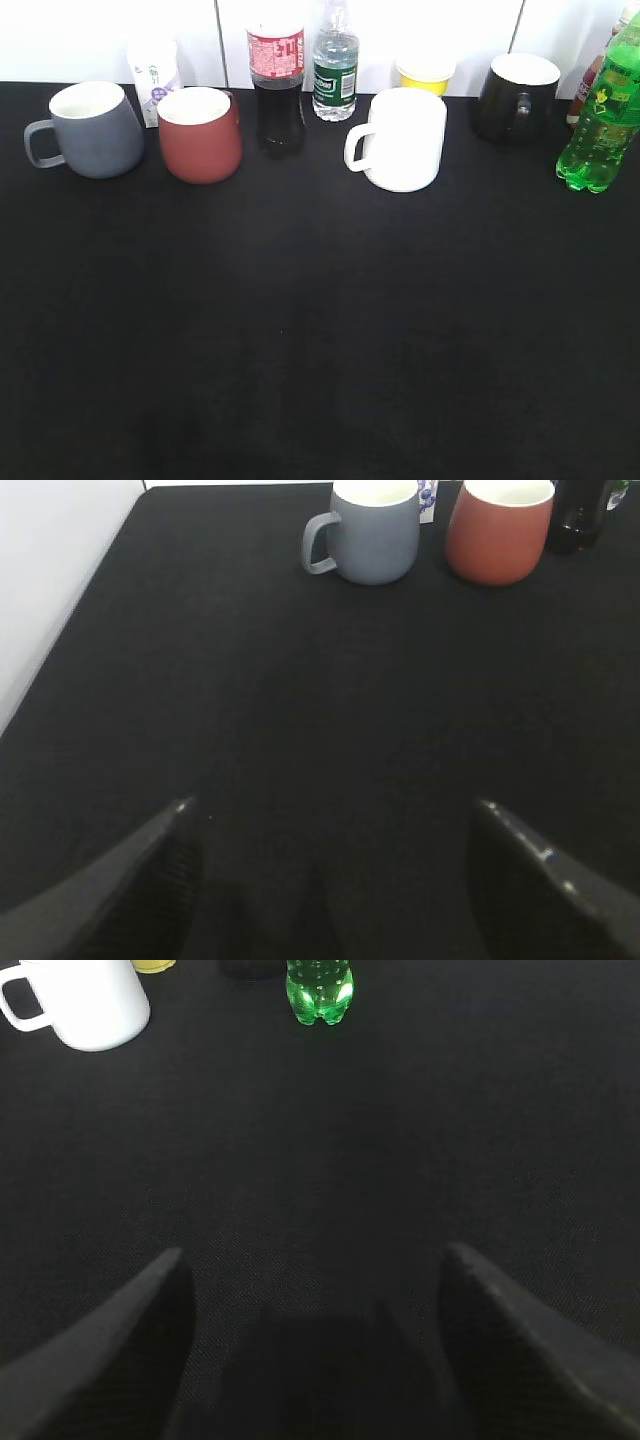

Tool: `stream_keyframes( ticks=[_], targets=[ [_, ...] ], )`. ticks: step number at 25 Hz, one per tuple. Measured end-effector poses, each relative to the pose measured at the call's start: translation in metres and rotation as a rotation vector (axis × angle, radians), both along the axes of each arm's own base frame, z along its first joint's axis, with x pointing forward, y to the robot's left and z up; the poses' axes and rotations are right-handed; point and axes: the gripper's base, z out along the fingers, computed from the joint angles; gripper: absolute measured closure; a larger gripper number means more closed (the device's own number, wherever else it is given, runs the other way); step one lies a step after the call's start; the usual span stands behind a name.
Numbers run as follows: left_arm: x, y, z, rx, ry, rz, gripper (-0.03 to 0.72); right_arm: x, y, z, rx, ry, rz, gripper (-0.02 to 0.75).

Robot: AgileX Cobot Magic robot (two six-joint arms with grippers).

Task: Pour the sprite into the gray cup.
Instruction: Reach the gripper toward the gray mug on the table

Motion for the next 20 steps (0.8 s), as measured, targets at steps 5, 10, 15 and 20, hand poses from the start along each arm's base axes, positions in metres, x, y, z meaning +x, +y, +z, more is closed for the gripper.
stream_keyframes(
  ticks=[5, 10, 15, 20],
  targets=[
    [0.000, 0.000, 0.000, 0.000, 0.000, 0.000, 0.099, 0.000, 0.000, 0.000, 0.000, 0.000, 0.000, 0.163],
    [0.003, 0.000, 0.019, -0.008, -0.168, -0.002, 0.159, 0.000, 0.000, 0.000, 0.000, 0.000, 0.000, 0.163],
    [0.084, -0.004, 0.036, -0.006, -0.425, -0.005, 0.156, 0.000, 0.000, 0.000, 0.000, 0.000, 0.000, 0.163],
    [0.176, -0.009, 0.002, -0.001, -0.401, -0.018, 0.156, 0.000, 0.000, 0.000, 0.000, 0.000, 0.000, 0.163]
  ],
)
